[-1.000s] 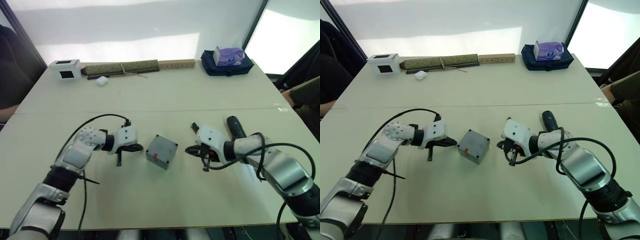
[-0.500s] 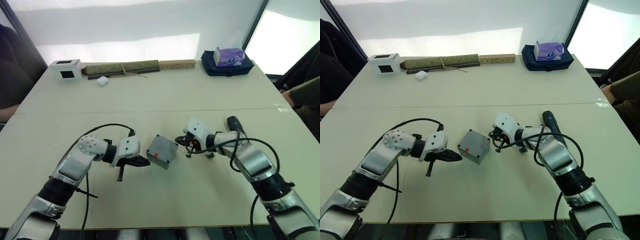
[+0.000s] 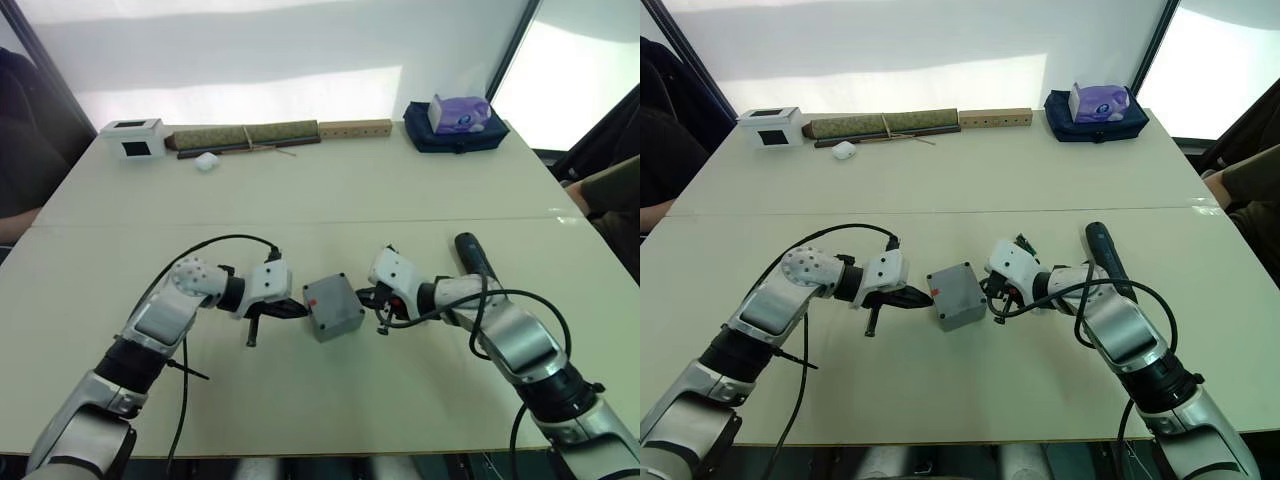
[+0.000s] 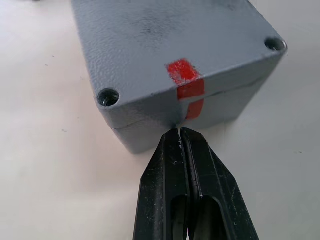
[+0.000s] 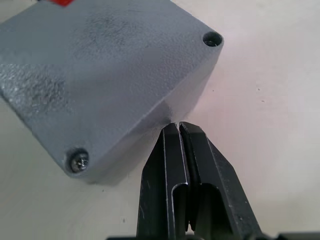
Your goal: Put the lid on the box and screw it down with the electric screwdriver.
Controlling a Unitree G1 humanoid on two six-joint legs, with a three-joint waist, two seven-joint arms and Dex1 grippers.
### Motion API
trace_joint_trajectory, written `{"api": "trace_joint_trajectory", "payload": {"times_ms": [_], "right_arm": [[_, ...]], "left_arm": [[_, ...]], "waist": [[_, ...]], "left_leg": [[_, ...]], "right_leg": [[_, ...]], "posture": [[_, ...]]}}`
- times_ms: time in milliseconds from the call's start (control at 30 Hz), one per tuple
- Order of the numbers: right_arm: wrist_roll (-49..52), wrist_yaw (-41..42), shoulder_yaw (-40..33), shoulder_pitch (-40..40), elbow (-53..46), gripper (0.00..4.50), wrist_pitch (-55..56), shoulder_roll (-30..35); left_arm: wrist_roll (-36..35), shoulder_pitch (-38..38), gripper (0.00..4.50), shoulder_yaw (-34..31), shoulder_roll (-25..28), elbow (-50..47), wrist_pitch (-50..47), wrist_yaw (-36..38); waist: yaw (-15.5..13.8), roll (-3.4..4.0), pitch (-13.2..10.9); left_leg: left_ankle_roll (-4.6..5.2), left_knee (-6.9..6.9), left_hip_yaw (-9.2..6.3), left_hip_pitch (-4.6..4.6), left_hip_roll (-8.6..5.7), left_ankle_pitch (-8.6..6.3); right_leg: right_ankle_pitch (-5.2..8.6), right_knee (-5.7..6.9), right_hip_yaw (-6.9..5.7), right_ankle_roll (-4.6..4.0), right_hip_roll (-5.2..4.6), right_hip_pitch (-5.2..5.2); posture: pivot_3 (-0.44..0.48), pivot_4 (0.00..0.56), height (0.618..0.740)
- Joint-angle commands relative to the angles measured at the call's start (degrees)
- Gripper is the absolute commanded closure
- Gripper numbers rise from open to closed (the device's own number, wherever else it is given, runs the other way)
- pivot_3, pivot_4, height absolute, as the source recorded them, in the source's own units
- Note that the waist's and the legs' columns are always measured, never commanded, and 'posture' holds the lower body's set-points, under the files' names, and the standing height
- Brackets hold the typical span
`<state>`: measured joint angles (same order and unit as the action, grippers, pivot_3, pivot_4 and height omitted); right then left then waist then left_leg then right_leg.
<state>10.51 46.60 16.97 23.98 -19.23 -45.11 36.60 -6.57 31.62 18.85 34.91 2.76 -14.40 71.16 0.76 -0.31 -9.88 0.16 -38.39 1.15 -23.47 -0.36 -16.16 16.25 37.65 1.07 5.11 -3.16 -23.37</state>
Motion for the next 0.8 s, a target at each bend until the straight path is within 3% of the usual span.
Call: {"api": "trace_joint_trajectory", "payload": {"times_ms": [33, 333, 533, 767, 800], "right_arm": [[1.65, 0.46, 0.02, -0.19, -4.25, 4.47, -0.16, -0.73], [0.97, -1.22, -2.09, -1.84, -7.44, 4.47, -0.98, 0.01], [4.42, -4.86, -12.95, -7.89, -12.76, 4.47, 0.53, -1.14], [8.13, -8.31, -21.76, -12.72, -16.72, 4.47, -1.67, -1.76], [8.69, -8.85, -23.11, -13.65, -16.87, 4.24, -2.43, -1.74]], "left_arm": [[-0.66, 1.48, 4.50, -0.76, -0.99, -1.30, 0.48, -0.40], [-1.97, -0.68, 4.50, -2.16, 0.53, -4.04, -1.53, -0.20], [-7.45, -4.41, 4.50, -7.33, 4.42, -10.42, -6.31, 0.28], [-12.99, -3.48, 4.50, -11.35, 5.21, -16.78, -11.11, -1.39], [-13.94, -2.58, 4.50, -11.84, 4.91, -17.49, -11.99, -1.91]], "waist": [[0.04, 0.00, 0.00], [-0.04, 0.00, 0.00], [-0.04, -0.01, 0.00], [-0.10, -0.01, 0.00], [-0.09, -0.01, 0.00]], "left_leg": [[0.00, 0.00, 0.00, 0.00, 0.00, 0.00], [0.00, -0.02, 0.00, 0.00, 0.00, 0.00], [0.00, -0.01, -0.01, 0.00, 0.02, 0.00], [0.00, -0.19, -0.03, 0.02, 0.02, -0.01], [0.00, -0.23, -0.03, 0.02, 0.02, -0.01]], "right_leg": [[0.00, 0.00, 0.01, 0.00, 0.00, 0.00], [0.00, 0.01, 0.01, 0.00, 0.00, 0.00], [0.00, 0.01, 0.04, 0.00, -0.02, 0.00], [0.00, 0.05, 0.05, 0.00, -0.06, 0.13], [0.00, 0.08, 0.05, 0.00, -0.05, 0.13]], "posture": [[0.000, 0.150, 0.740], [0.000, 0.150, 0.740], [0.000, 0.150, 0.740], [0.000, 0.150, 0.740], [0.000, 0.150, 0.740]]}}
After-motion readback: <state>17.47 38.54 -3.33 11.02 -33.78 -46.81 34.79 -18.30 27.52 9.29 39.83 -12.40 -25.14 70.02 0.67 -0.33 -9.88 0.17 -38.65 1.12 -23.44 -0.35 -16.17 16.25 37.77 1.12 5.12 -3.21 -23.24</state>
